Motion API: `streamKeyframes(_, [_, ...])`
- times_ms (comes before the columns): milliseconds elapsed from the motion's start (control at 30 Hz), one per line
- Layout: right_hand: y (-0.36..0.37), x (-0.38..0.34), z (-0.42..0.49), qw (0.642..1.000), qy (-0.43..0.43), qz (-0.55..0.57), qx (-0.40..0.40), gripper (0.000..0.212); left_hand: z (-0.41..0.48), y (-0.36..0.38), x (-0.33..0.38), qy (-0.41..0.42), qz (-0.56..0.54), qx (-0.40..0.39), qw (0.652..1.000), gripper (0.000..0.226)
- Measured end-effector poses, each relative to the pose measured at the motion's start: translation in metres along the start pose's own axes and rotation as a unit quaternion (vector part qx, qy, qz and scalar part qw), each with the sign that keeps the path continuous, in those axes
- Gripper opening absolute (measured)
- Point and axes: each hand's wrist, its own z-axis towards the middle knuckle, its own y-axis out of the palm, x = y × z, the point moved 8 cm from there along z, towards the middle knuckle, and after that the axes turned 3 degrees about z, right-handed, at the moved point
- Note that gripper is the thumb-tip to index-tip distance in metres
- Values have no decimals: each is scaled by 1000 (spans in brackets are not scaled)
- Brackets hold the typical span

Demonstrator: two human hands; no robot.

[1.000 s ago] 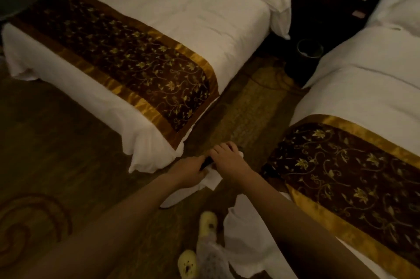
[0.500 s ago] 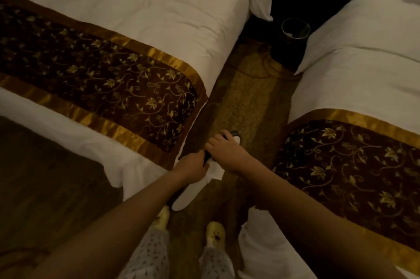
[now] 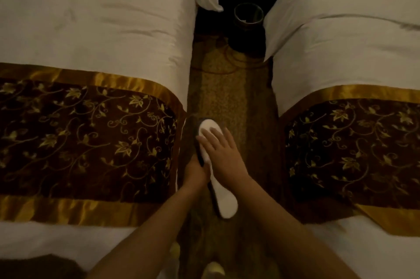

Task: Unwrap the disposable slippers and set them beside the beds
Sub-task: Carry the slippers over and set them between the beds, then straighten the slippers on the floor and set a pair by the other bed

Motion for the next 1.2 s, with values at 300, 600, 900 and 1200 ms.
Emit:
streamKeyframes(300, [298,194,-110,733,569,372,39,87,123,217,-173,-284,-568,-47,771,45])
streamKeyframes(600, [479,297,-99,598,538,565,185,67,265,280,-247,-170,-529,-164,815,52])
streamKeyframes(900, [512,333,-107,626,549,509,221,57,301,262,-308,-88,-387,-135,908,67])
streamKeyframes(1200, [521,375,-20,598,517,571,223,45,296,262,-336,-168,-263,-144,939,35])
